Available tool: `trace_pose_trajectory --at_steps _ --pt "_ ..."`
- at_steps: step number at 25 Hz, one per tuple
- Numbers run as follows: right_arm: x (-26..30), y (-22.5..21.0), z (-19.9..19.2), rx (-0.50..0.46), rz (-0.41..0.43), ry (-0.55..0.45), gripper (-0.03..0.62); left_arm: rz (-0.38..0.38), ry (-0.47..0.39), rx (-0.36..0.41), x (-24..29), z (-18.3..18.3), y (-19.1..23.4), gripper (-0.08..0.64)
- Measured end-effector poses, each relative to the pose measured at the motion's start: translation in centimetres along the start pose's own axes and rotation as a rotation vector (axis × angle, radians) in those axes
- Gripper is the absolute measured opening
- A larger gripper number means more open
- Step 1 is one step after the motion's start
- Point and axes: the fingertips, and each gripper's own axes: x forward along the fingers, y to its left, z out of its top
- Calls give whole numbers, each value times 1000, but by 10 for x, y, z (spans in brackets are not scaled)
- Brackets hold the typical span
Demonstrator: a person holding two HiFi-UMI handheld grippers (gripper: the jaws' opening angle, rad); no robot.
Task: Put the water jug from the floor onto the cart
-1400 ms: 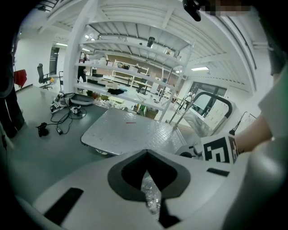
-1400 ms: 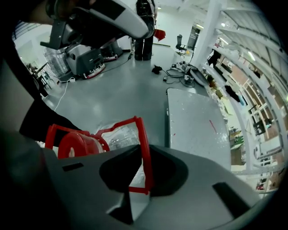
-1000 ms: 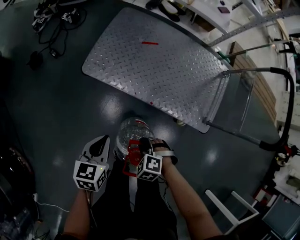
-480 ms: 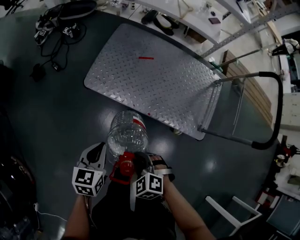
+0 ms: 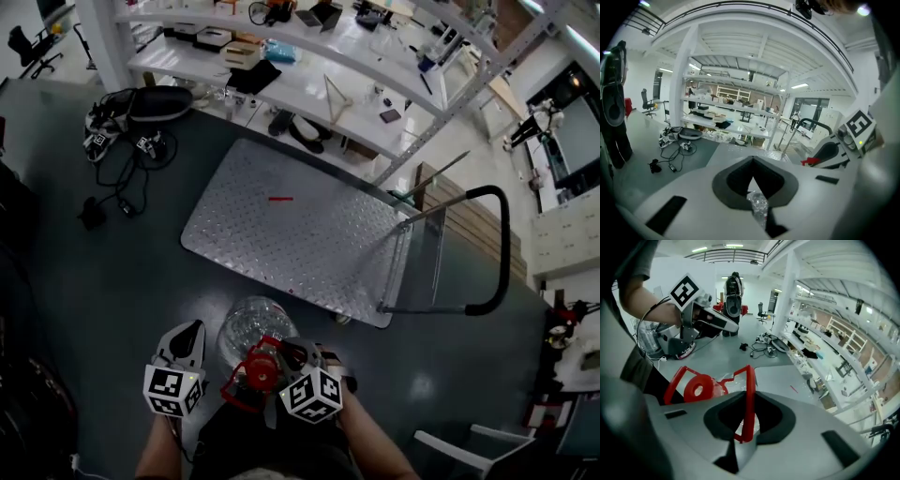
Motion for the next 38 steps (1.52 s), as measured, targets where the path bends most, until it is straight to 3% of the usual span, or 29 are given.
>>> trace_pose_trajectory --at_steps 8,14,20,26,38 --pt "-58 -25 21 110 -108 -2 35 -69 -63 60 -33 46 -16 5" --pt "-74 -71 20 168 -176 -43 35 -80 -87 88 -19 72 -22 5" --pt "-67 -129 12 177 -191 -61 38 -88 -74 77 25 92 -38 5" --pt "-53 -207 9 189 -162 -84 38 -74 -64 104 92 140 -55 5" --pt "-12 -351 -5 176 -126 -105 41 11 -65 138 208 214 -64 5"
